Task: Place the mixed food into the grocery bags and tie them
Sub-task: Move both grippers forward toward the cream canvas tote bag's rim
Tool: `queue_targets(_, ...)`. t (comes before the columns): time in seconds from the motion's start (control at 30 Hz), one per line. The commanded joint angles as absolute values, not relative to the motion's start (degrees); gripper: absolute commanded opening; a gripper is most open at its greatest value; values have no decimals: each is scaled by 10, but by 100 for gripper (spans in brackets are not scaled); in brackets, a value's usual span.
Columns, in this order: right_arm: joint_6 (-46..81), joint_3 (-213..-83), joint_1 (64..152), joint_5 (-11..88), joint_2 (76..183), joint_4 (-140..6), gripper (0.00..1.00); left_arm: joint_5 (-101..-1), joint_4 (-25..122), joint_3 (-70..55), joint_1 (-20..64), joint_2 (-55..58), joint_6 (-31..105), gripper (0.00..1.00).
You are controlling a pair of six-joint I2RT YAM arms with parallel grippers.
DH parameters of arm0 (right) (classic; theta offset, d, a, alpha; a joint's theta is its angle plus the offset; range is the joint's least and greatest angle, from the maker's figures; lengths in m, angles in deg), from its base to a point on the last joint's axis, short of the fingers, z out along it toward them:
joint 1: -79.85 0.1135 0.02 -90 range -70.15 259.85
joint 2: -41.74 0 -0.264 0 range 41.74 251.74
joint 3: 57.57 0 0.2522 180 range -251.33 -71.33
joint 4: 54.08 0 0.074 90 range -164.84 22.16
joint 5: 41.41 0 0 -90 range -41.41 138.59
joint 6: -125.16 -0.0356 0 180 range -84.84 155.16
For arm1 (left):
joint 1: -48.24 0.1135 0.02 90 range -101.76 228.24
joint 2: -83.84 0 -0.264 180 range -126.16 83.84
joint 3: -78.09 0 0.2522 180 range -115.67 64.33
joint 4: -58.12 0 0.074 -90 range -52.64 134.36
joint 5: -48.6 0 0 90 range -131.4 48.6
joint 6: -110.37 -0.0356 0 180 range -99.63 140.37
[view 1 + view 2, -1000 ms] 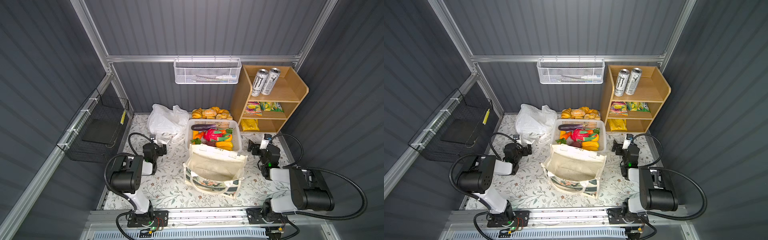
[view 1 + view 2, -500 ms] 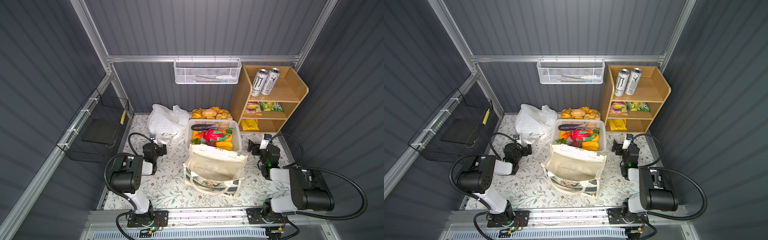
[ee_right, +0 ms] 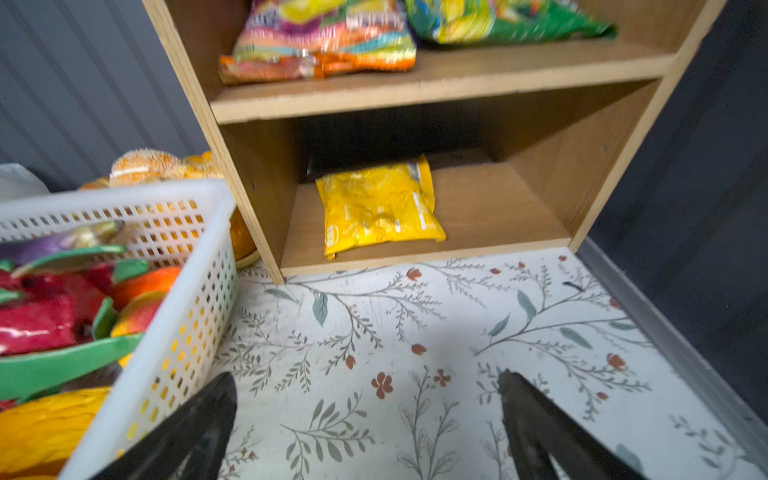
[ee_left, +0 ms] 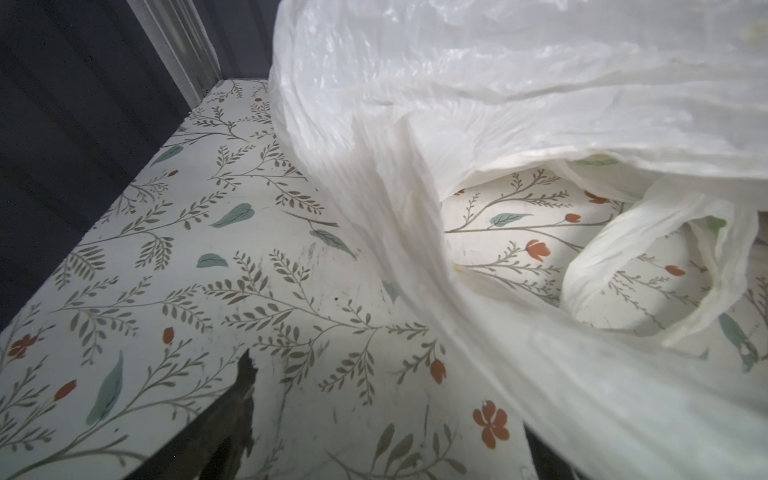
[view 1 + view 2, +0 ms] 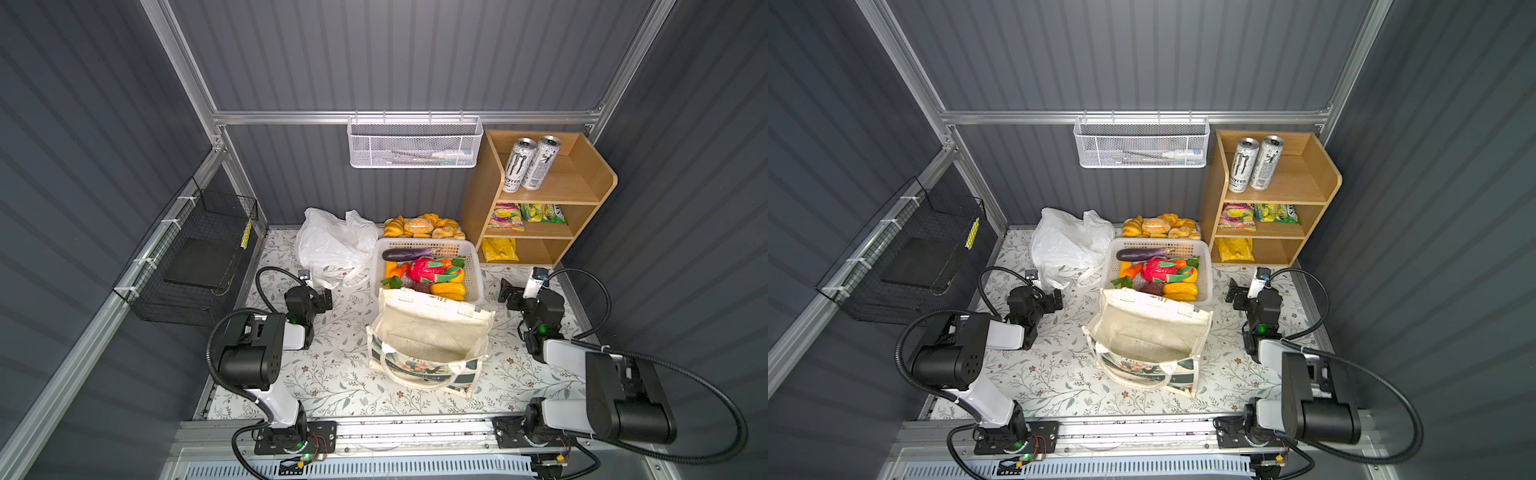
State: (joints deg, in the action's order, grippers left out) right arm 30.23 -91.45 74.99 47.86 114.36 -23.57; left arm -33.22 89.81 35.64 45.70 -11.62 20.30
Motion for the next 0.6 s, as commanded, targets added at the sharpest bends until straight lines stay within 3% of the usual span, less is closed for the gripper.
queue_targets(0.0,269,-977,748,528,1071,-371,99,-297,799,311,460,-59,220,100)
queue_targets(0.17,64,-1076,744,543,994,-582,99,-268,584,218,460,29,293,100)
queue_targets(0.3,64,-1133,741,400,962,-672,99,-299,393,106,460,75,361,100)
queue_targets(0.37,65,-1178,741,336,959,-747,99,-362,318,56,460,96,383,100)
queue_targets(0.57,79,-1285,756,241,962,-940,96,-469,50,-89,453,60,411,100)
